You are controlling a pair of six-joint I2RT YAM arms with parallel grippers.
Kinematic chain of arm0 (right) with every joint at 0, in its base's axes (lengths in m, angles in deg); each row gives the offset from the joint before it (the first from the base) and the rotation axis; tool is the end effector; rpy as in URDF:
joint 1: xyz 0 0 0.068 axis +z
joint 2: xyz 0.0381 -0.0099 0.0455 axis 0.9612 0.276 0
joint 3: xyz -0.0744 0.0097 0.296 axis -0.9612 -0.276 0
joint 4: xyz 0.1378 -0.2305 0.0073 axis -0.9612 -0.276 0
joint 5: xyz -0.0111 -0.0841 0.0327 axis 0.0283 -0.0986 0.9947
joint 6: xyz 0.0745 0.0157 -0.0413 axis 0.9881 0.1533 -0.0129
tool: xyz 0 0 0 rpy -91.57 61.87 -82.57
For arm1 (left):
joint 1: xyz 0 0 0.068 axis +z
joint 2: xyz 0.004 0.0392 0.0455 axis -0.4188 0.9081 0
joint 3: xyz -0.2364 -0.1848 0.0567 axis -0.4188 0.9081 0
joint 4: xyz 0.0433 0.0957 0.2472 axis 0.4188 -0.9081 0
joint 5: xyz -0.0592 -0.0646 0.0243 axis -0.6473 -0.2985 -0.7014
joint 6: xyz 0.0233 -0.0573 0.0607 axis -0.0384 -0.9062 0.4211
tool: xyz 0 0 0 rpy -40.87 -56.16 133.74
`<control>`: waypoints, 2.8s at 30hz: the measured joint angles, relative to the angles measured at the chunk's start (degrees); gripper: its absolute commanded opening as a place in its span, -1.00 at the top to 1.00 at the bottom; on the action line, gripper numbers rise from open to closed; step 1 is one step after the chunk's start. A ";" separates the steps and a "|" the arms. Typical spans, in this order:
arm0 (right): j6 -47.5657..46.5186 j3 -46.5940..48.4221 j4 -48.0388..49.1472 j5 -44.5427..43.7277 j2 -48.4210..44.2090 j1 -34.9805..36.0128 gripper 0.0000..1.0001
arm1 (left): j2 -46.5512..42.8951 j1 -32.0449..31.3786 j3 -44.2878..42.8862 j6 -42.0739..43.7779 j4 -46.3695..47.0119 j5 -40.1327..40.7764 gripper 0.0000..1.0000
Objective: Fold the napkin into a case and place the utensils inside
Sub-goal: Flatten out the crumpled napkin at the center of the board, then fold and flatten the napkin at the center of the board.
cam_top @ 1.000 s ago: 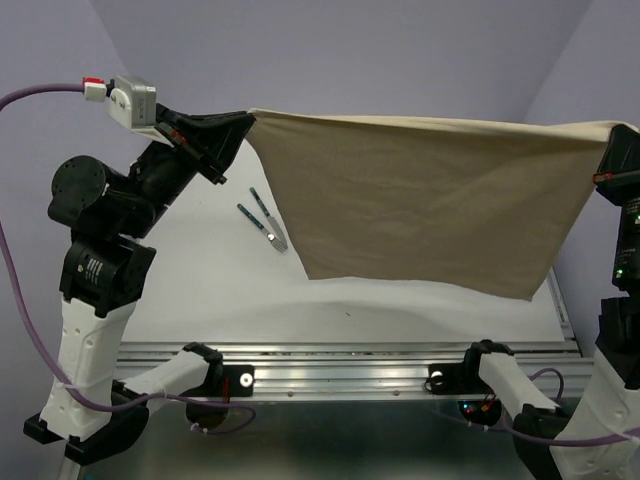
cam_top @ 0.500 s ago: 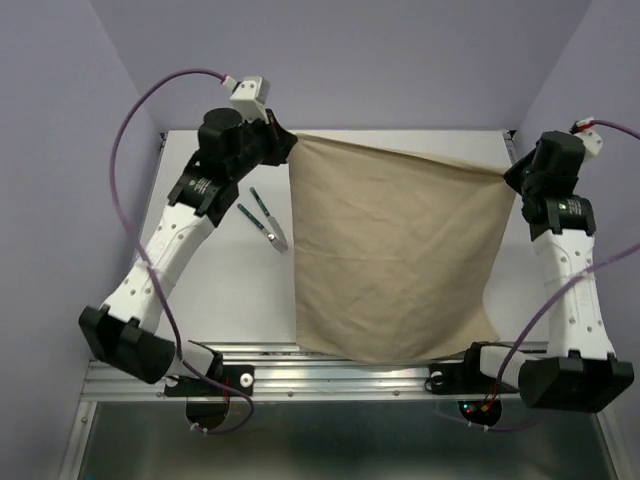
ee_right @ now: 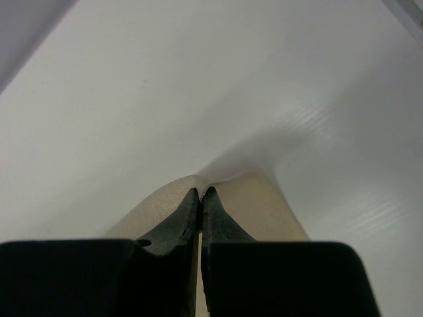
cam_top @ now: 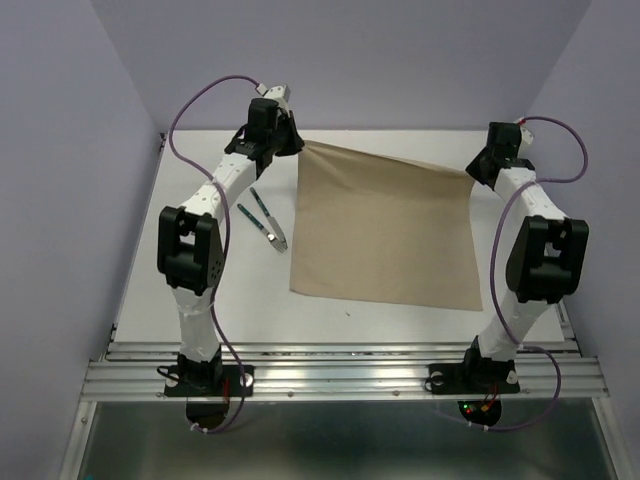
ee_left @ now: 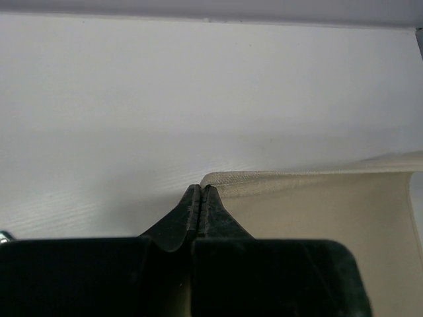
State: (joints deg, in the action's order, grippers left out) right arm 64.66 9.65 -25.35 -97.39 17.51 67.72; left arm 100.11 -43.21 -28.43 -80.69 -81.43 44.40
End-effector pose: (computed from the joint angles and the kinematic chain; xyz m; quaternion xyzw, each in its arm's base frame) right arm 0.4488 -0.0687 0.2831 0.3358 0.8321 -0.0222 0.4409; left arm 0.4974 -0.1791 0.3458 0.0534 0.8089 -0.2434 0.5325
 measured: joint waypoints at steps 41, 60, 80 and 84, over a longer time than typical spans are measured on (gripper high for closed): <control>4.02 -28.50 -6.49 7.54 -31.89 -0.76 0.99 | -25.07 -2.14 36.79 -3.82 0.17 -4.87 1.00; 6.54 -36.24 -18.69 8.72 -44.54 -0.83 0.99 | -38.62 -6.86 53.90 -9.84 1.64 -0.72 1.00; 5.44 -25.05 -13.51 6.86 -32.44 -0.85 0.99 | -24.04 -5.46 28.15 -5.25 1.38 3.21 1.00; 4.74 -18.03 -6.67 6.86 -24.20 -0.85 0.99 | -16.06 -3.61 17.29 -2.82 2.97 3.30 1.00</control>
State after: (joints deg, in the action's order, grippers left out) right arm 69.40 -8.38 -32.01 -90.53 -6.69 66.86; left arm 84.04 -46.82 -11.14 -83.51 -78.46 47.70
